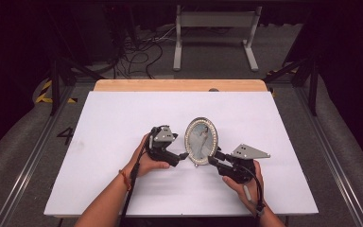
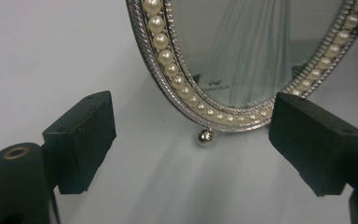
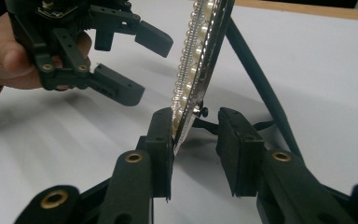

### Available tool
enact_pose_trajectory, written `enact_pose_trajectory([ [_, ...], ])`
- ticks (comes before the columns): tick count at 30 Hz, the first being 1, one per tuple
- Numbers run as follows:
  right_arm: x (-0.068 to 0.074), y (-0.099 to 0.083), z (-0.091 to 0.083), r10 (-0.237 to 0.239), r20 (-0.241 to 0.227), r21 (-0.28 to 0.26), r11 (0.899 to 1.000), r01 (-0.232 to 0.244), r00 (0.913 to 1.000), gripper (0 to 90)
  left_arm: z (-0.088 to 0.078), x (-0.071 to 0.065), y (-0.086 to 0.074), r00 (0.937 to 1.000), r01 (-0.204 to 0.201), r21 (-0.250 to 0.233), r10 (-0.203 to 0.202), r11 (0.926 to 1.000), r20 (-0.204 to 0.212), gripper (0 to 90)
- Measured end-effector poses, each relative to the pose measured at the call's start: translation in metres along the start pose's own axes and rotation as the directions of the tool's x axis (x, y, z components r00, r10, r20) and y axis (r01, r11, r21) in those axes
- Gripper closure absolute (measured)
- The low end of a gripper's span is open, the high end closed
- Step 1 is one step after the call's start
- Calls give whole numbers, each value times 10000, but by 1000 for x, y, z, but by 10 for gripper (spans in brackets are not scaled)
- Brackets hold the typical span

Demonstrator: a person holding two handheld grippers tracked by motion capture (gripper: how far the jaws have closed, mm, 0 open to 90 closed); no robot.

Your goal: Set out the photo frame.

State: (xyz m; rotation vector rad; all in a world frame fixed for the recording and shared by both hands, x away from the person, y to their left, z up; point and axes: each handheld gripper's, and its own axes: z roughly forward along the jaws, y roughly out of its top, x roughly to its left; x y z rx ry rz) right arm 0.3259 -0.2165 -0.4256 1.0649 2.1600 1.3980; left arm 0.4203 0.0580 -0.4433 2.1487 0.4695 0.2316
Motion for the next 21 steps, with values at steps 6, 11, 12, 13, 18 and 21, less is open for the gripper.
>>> enact_pose_trajectory([
  [6,3,2,-1,-143,48,-357,9993,144,9999,711,4,3,9,9997,261,-451,-262,9986,-7,189],
  [11,4,2,1,-101,26,-438,9990,102,9999,742,10,4,10,9987,404,-628,-384,9972,335,198],
  [12,4,2,1,-24,46,-485,9988,26,10000,740,11,4,10,9988,360,-595,-339,9976,367,208],
  [13,4,2,2,-15,75,-500,9987,19,10000,733,13,3,11,9990,311,-538,-292,9981,345,215],
  [18,5,3,2,-84,157,-525,9986,92,9998,755,14,-4,13,9995,-278,283,283,9992,-167,380],
  [21,1,3,1,91,-20,-516,9986,-92,10000,757,10,-3,10,9999,-41,474,48,9989,-139,538],
])
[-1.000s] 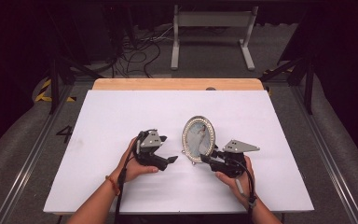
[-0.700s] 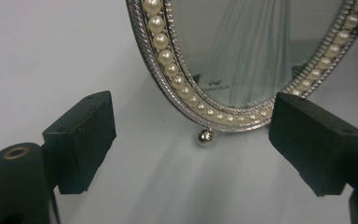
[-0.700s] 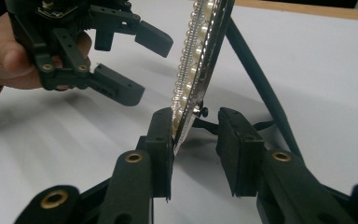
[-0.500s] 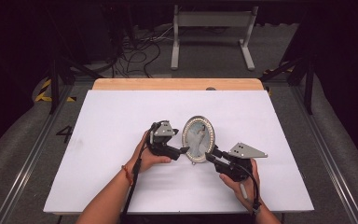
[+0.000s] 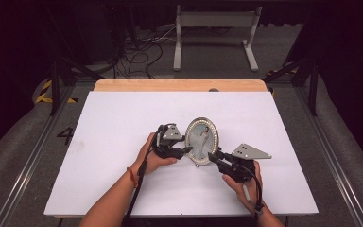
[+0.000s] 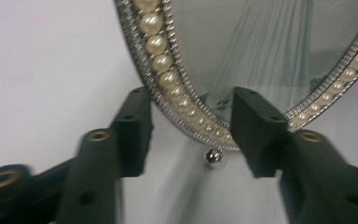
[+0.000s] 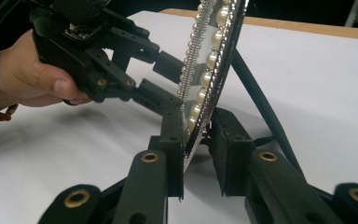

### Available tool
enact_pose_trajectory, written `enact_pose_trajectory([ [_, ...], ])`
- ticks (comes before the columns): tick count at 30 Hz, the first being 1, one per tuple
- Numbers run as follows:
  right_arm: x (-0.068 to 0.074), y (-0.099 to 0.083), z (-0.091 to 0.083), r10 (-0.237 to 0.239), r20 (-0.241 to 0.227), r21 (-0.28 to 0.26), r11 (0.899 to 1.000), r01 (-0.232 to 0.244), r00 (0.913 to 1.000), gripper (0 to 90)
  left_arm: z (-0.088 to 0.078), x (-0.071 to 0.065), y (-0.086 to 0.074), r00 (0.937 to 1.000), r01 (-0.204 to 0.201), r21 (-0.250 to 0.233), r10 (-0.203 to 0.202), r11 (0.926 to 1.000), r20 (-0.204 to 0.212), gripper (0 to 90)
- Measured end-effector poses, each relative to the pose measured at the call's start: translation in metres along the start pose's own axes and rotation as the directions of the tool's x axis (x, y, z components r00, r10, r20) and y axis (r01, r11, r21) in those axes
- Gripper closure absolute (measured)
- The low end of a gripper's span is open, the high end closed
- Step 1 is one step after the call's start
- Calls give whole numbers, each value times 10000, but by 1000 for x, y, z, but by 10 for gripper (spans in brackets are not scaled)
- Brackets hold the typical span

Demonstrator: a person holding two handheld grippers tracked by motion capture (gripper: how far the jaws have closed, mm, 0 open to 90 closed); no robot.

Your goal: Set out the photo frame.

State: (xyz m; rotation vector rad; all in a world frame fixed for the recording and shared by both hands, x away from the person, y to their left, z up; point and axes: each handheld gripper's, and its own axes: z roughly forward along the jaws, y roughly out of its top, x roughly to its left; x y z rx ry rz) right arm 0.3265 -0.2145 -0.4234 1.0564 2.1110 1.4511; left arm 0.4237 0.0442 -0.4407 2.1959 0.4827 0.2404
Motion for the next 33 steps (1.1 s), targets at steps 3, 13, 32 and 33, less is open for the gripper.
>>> enact_pose_trajectory([
  [3,-1,1,-1,-51,-17,79,10000,51,10000,757,0,-3,-1,9998,-202,294,204,9994,-51,534],
  [13,-7,3,-1,-52,115,67,10000,52,9999,755,1,-8,0,9999,-30,-217,32,9998,113,346],
  [32,-12,9,-15,199,136,-657,9977,-190,9997,789,-1,0,3,9957,892,-1351,-853,9868,348,518],
  [33,-14,9,-15,238,51,-693,9973,-234,9997,793,-2,0,2,9960,872,-1273,-843,9880,286,562],
])
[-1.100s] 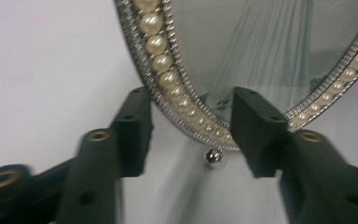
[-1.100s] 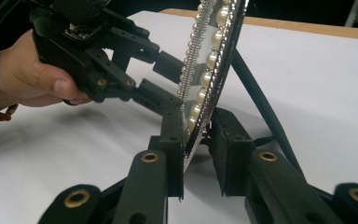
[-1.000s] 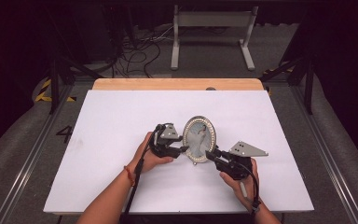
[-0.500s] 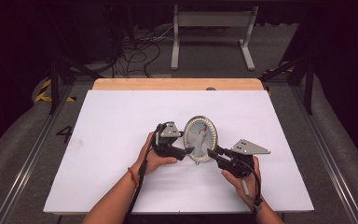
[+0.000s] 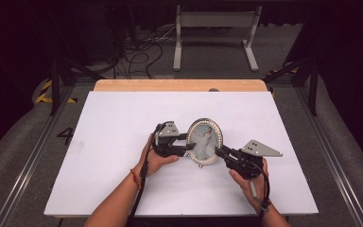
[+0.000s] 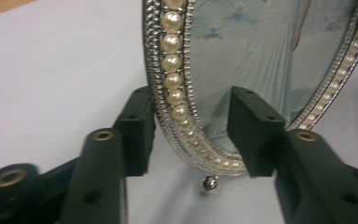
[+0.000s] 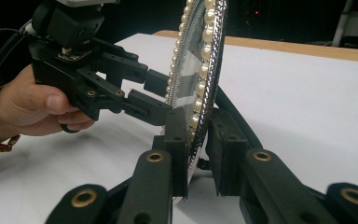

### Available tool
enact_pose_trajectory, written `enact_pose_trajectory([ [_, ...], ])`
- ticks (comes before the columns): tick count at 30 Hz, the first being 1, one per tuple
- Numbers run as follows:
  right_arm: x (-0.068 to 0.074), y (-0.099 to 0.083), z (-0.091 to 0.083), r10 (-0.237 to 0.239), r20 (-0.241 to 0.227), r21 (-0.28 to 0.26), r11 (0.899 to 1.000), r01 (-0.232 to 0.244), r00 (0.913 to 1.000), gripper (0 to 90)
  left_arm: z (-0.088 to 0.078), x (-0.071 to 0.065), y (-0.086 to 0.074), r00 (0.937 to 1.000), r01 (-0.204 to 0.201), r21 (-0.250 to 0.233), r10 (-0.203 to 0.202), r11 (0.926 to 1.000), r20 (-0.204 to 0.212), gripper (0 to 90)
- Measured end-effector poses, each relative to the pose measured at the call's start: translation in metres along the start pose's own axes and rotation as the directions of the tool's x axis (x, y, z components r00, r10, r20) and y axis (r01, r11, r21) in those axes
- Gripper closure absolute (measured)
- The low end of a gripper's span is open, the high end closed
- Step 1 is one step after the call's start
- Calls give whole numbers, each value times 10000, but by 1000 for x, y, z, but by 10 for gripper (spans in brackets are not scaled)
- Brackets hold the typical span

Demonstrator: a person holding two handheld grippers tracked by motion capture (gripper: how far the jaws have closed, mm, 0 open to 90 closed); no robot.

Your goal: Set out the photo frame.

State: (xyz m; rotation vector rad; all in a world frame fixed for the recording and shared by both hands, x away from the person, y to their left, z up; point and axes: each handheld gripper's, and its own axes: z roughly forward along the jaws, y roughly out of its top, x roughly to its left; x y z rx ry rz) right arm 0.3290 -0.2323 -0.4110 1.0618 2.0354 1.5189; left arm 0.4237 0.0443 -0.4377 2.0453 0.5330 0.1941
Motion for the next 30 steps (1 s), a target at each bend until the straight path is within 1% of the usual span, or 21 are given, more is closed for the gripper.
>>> enact_pose_trajectory([
  [1,-1,0,0,123,-111,8,9999,-123,9999,796,-1,-1,0,10000,11,-2,-11,10000,34,572],
  [2,-2,0,0,228,-40,42,9997,-228,9997,797,-3,-2,0,10000,-77,12,77,10000,62,567],
  [3,-5,-1,1,334,-6,41,9994,-334,9994,799,-5,-3,1,9999,-130,77,130,9999,36,567],
  [4,-7,-1,1,451,-111,28,9990,-451,9989,801,-6,-5,1,9998,-186,171,186,9997,-6,568],
  [5,-8,-2,1,475,-131,19,9989,-475,9988,801,-7,-6,1,9994,-345,233,347,9991,-86,567],
  [7,-7,-1,2,377,5,61,9993,-377,9993,801,-9,-8,0,9990,-410,317,415,9987,-149,561],
  [9,-6,0,3,367,28,58,9993,-367,9993,801,-12,-9,-1,9985,-509,419,517,9978,-178,562],
  [10,-6,0,4,400,64,51,9992,-400,9992,801,-13,-10,-1,9986,-481,489,491,9976,-195,561],
  [11,-7,0,5,371,39,47,9993,-372,9993,801,-14,-10,-1,9979,-583,602,599,9965,-255,561],
  [15,-8,2,10,348,109,97,9993,-349,9993,798,-19,-15,-1,9969,-655,966,695,9932,-378,553],
  [17,-8,3,12,358,135,60,9993,-359,9993,794,-22,-16,-1,9953,-824,1067,873,9909,-424,555],
  [19,-8,3,13,298,151,75,9995,-300,9994,791,-22,-17,-2,9938,-907,983,965,9910,-558,541],
  [22,-4,4,12,6,367,169,9999,-12,9993,767,-19,-16,-2,9967,-656,512,679,9965,-438,484],
  [23,-2,4,11,-135,444,255,9996,123,9989,766,-18,-15,-1,9965,-660,432,680,9969,-487,447],
  [24,-2,4,9,-203,414,249,9995,192,9989,758,-17,-15,0,9958,-710,357,729,9968,-546,429],
  [25,-1,3,7,-244,395,332,9992,231,9989,747,-16,-15,1,9953,-741,359,762,9966,-602,409],
  [26,-2,3,6,-387,312,468,9982,372,9988,742,-14,-14,2,9962,-675,365,694,9971,-529,399],
  [27,-2,3,6,-387,312,468,9982,372,9988,742,-14,-14,2,9962,-675,365,694,9971,-529,390],
  [28,-2,3,4,-510,286,606,9969,492,9983,741,-13,-13,4,9960,-641,358,662,9973,-597,390],
  [29,-1,2,2,-616,448,667,9961,586,9971,746,-12,-11,5,9956,-668,386,691,9970,-632,384],
  [30,-2,1,0,-644,498,730,9955,607,9967,745,-11,-11,6,9962,-607,360,628,9975,-602,387],
])
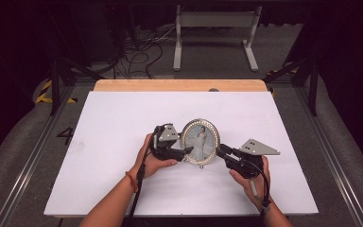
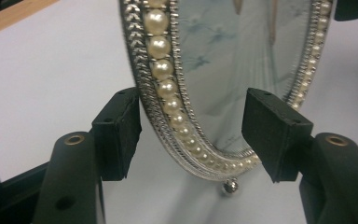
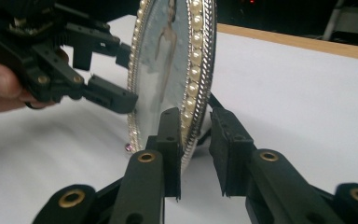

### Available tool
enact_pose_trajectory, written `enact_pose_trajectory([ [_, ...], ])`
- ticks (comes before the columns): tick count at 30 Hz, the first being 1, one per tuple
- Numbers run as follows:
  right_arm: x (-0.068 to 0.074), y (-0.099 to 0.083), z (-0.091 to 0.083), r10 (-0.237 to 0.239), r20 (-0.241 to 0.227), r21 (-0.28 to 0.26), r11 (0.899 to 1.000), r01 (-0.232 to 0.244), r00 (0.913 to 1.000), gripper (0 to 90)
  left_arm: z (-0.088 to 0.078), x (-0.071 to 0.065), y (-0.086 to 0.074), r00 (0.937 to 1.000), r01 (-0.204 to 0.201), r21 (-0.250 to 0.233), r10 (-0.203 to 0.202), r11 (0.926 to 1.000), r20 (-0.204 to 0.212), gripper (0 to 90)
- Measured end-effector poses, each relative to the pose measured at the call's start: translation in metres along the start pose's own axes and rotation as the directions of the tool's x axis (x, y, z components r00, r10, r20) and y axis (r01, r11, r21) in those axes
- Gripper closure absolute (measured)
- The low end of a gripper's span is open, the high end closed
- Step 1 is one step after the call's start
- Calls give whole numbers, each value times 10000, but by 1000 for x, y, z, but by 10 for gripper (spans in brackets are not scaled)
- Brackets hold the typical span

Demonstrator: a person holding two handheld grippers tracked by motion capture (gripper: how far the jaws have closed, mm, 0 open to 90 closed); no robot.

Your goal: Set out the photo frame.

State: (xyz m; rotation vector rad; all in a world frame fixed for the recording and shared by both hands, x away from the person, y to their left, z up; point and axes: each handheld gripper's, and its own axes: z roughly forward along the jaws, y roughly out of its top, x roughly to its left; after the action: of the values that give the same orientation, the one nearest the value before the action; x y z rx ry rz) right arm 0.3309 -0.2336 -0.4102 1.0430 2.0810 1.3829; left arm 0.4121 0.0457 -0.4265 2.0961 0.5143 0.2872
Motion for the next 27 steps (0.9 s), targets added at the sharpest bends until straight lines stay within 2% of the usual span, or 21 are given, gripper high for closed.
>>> enact_pose_trajectory([
  [2,-2,-2,-1,241,-120,17,9997,-241,9996,751,1,1,1,9999,92,-173,-90,9998,133,404],
  [4,-1,-2,0,128,-31,97,9999,-128,9999,764,1,1,1,9997,2,-183,2,9998,242,458],
  [6,1,-3,1,102,-2,106,9999,-102,9999,778,1,0,2,9997,-112,-108,114,9999,210,472],
  [14,5,-2,7,-2,82,69,10000,2,10000,775,-5,2,-2,9992,101,-78,-98,9999,387,554],
  [17,3,-3,9,158,146,79,9998,-159,9998,769,-8,0,-1,9996,-95,-35,96,9999,283,580],
  [27,0,-4,14,503,84,-140,9986,-502,9987,766,-13,-6,-4,9998,-210,161,209,9996,78,609],
])
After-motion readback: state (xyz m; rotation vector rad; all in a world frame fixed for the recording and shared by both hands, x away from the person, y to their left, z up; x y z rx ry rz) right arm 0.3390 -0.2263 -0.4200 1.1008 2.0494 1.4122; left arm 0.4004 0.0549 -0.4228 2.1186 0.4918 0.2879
